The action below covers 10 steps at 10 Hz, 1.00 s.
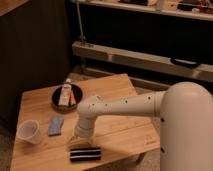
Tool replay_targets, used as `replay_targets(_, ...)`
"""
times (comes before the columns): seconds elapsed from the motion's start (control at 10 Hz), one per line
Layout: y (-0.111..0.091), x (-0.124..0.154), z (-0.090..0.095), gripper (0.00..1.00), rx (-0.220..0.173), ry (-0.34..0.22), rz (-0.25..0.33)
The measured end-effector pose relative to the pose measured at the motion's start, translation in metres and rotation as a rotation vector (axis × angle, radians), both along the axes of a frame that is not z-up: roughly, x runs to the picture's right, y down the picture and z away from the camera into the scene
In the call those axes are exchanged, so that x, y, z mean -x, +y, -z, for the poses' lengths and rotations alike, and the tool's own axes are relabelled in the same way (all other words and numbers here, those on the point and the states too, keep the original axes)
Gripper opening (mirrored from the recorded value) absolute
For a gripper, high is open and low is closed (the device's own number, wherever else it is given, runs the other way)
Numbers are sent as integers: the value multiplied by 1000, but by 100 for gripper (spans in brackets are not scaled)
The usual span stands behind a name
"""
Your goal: Place the white sponge in the ceramic cup
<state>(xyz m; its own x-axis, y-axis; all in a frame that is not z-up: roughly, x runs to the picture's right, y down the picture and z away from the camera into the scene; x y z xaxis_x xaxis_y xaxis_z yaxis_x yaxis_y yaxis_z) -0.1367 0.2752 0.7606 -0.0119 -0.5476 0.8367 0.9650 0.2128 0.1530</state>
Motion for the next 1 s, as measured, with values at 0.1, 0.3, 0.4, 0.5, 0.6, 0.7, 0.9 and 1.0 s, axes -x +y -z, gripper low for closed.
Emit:
replay_targets(0.1, -15, 6, -4, 80, -30, 25, -4)
replay_targets(0.3, -57, 16, -18, 80, -75, 107, 15)
replay_targets(0.4, -74, 21, -26, 80, -86, 140, 21)
replay_targets(0.5, -88, 21, -35, 80, -91, 172, 21)
replay_targets(0.6, -101, 19, -43, 80, -97, 204, 18)
replay_targets(0.7, -106, 19, -46, 80, -99, 213, 18)
replay_targets(0.9, -106, 19, -46, 80, -99, 214, 18)
replay_targets(1.0, -105, 19, -46, 80, -97, 214, 18)
